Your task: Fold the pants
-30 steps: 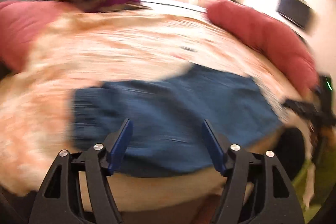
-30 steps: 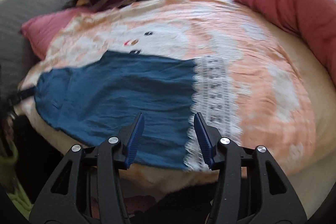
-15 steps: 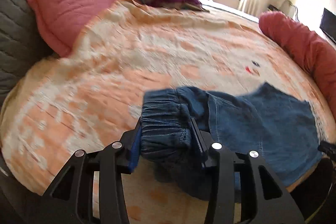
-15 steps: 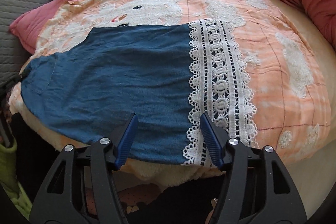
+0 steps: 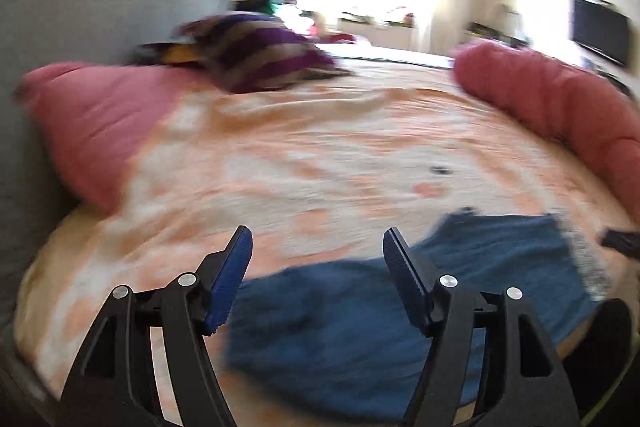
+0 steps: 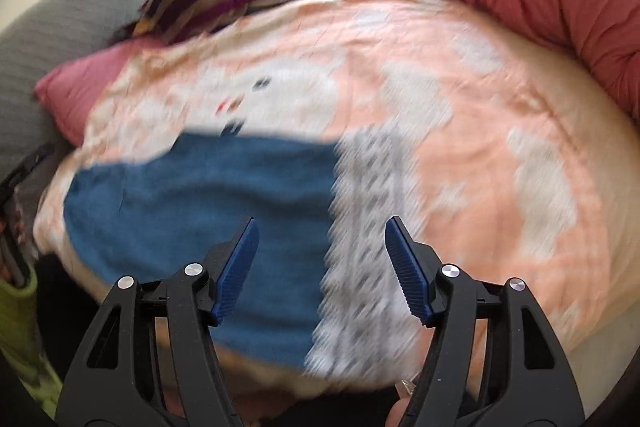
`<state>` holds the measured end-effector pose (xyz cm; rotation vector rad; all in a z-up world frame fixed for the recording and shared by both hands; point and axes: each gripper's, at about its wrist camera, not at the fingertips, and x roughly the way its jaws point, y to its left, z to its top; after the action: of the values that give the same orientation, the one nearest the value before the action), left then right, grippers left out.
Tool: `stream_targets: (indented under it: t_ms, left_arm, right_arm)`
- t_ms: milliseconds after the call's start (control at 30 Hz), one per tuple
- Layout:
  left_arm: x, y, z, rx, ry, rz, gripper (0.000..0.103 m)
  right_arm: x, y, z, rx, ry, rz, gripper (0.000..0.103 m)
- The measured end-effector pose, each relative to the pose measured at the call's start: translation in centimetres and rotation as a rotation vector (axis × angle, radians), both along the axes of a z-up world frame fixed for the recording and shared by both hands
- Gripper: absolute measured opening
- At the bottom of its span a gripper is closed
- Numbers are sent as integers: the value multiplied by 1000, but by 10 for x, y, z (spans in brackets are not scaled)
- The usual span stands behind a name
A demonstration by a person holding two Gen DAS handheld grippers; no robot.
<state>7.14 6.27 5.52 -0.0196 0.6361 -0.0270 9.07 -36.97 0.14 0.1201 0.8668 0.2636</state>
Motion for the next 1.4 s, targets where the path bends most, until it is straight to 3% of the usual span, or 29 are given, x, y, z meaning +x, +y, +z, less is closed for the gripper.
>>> stream_targets:
  t_ms: [67,133,200,400,500,600,667,700,767,933,1033,1133,1300,1400]
  left_arm:
    - [27,-30,-4,-60,42,-109,80]
    - [56,-61,-15,-112,104,-211,79]
    - [80,-82,-32,-148,156,-251,79]
    - [137,-105,-87,-159,283,-239,79]
    - [153,-105,-107,-190,337,-241,79]
    - [161,-104,-122,-261,383,-258,79]
    - [158,-108,-128,-257,386,-251,65]
    - [155,-110,-128,-237,377,-248,39]
    - [150,-110,-125,-286,375,-261,12]
    - [144,-116,-96,-230,276,-272,11]
    - [154,-121,-93,-209,267,-262,7]
    - [161,-128,-100,-162,270,-249,7]
    - [163,-132,-122,-124,296,-232,9]
    - [165,-127,-126,-138,298,-223,15]
  right_arm:
    - [22,-13,2,19,5,-32,59]
    - [46,-22,0,56,21,-32,59]
    - [70,-29,-9,70,47,-35,59]
    - [114,-40,-47,103,146,-22,58]
    - [123,-42,-62,124,172,-8,52]
    - [125,-38,-75,128,186,31,38]
    - [120,-35,-76,123,165,58,27]
    - [118,-35,-75,134,154,64,23]
    - [114,-36,-72,161,138,75,14]
    - [104,-33,-42,135,17,63,13]
    - [115,-31,-28,91,-26,61,13]
    - [129,-22,-33,-3,-15,74,13]
    - [143,-12,-67,-117,69,78,18]
    - [141,-16,-69,-144,62,46,33]
